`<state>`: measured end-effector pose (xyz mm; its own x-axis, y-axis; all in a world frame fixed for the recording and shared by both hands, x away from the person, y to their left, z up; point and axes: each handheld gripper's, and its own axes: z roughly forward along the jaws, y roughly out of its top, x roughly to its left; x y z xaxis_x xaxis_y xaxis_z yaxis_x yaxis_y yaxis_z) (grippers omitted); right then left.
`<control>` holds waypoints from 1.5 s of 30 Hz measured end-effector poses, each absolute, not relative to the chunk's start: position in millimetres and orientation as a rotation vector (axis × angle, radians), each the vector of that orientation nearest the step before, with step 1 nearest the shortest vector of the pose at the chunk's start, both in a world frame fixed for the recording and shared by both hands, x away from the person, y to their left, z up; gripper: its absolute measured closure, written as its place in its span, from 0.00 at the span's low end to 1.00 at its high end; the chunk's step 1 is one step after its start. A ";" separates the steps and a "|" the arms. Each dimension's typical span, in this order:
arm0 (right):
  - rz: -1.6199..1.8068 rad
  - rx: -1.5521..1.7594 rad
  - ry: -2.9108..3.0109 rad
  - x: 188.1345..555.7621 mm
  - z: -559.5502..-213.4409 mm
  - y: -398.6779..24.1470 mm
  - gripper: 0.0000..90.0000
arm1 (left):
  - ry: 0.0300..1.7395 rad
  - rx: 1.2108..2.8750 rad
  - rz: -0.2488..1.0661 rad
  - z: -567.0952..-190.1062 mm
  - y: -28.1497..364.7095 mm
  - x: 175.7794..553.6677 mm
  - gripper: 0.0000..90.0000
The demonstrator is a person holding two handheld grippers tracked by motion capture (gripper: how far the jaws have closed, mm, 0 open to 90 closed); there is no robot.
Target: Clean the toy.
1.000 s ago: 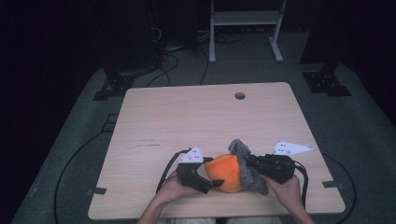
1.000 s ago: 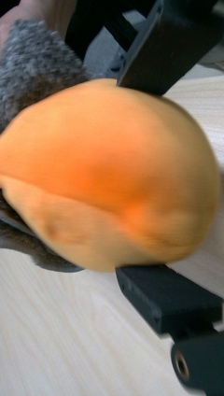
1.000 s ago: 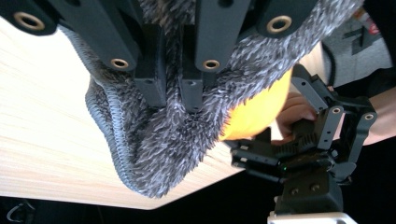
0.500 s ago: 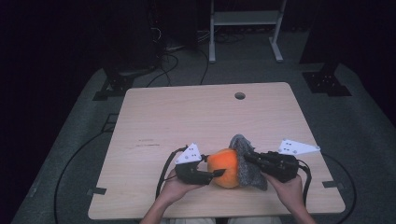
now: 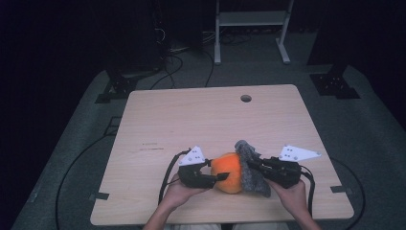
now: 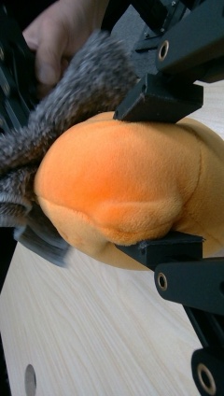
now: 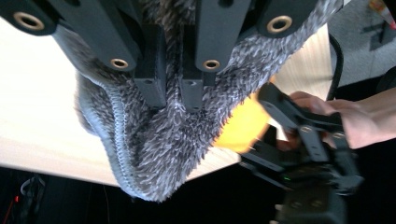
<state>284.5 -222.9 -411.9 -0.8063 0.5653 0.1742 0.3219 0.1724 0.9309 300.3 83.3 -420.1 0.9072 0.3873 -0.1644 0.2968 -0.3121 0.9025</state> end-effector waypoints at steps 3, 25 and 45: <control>1.659 0.903 2.232 286.0 -413.4 -227.3 0.91 | 0.503 1.914 0.091 -419.8 84.3 301.0 0.49; 1.678 0.829 2.207 273.3 -407.8 -226.4 0.91 | 0.445 1.966 0.228 -434.7 63.0 292.6 0.49; 1.641 0.777 2.279 272.2 -402.5 -218.0 0.91 | 0.397 1.950 0.254 -433.6 62.7 290.2 0.41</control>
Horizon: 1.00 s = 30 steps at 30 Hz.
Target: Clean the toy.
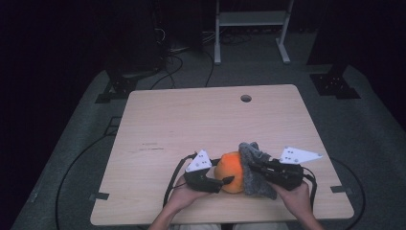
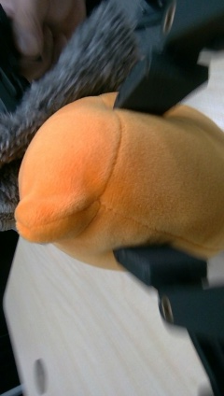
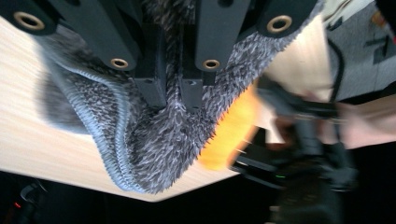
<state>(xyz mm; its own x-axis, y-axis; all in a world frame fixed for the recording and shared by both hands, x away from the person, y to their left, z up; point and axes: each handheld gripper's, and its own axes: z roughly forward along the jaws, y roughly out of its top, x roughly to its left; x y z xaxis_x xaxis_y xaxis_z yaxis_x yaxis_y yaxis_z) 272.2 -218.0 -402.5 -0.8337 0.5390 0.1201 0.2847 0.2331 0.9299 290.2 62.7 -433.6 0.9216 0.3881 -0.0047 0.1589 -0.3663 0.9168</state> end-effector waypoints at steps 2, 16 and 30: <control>1.662 0.703 2.287 267.2 -395.7 -206.7 0.92 | 0.358 1.969 0.277 -433.7 57.4 285.1 0.47; 1.631 0.828 2.311 270.3 -405.6 -234.2 0.92 | 0.329 1.955 0.181 -435.4 49.0 283.6 0.31; 1.593 0.894 2.380 284.6 -414.2 -234.4 0.92 | 0.166 2.018 0.464 -429.7 56.0 264.5 0.47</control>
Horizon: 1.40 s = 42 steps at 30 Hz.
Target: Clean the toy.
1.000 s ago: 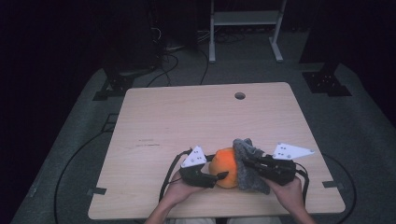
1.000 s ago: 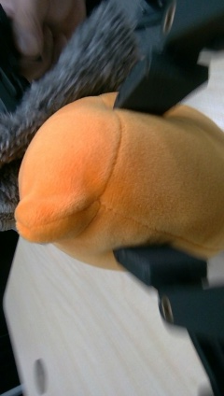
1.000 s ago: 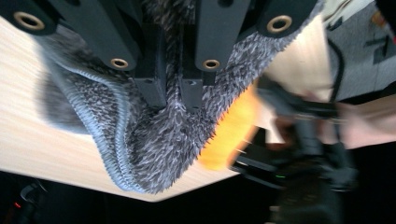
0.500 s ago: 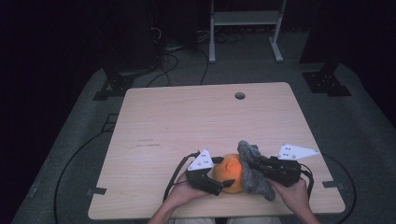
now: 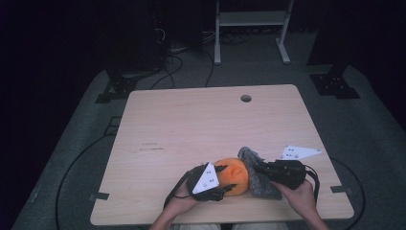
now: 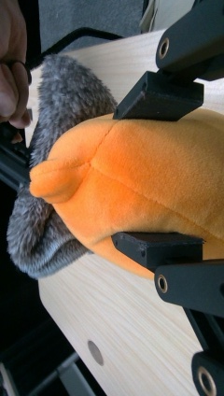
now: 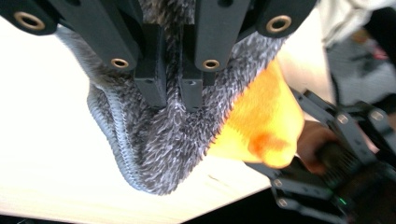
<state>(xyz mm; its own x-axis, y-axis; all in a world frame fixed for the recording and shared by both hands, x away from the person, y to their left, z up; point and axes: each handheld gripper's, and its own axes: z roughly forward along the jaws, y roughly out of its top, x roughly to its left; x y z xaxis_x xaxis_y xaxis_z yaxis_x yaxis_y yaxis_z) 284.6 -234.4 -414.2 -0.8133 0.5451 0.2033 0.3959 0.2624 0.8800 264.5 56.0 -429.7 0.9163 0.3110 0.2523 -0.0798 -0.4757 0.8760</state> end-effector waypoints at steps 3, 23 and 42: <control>1.708 0.771 2.367 276.1 -400.4 -223.5 0.92 | 0.105 2.040 0.450 -432.8 50.1 259.6 0.48; 1.718 0.942 2.387 293.5 -421.5 -239.9 0.92 | 0.335 1.946 0.303 -435.8 73.5 282.5 0.46; 1.673 1.055 2.384 303.6 -438.1 -235.7 0.92 | 0.480 1.865 0.232 -434.5 83.6 294.3 0.47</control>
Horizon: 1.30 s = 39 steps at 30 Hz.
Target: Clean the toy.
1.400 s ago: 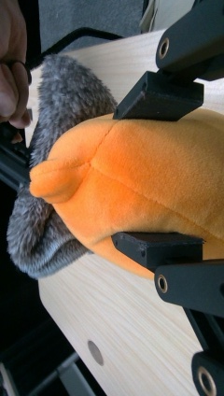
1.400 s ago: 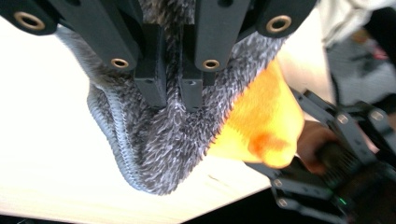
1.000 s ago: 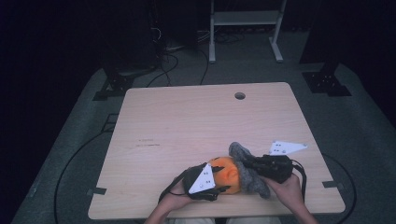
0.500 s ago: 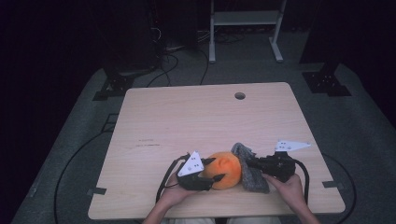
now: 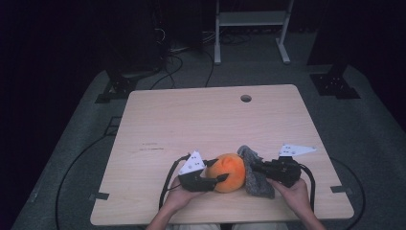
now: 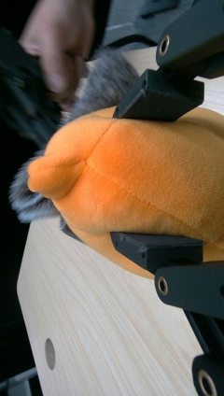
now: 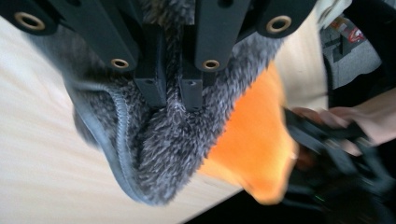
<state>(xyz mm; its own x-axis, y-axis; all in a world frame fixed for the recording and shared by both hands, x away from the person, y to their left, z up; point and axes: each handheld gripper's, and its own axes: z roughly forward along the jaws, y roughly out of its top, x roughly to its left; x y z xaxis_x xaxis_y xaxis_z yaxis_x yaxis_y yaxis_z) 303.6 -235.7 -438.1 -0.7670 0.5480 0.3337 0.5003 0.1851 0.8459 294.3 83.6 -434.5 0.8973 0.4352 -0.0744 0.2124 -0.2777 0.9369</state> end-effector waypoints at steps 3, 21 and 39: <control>1.668 1.071 2.354 299.8 -432.0 -241.5 0.92 | 0.486 1.859 0.227 -429.6 84.3 293.7 0.48; 1.762 0.781 2.241 275.5 -399.2 -214.0 0.92 | 0.466 1.911 0.209 -420.6 65.7 285.9 0.51; 1.681 0.771 2.238 271.0 -391.8 -220.2 0.91 | 0.367 1.984 0.258 -434.3 59.7 282.2 0.45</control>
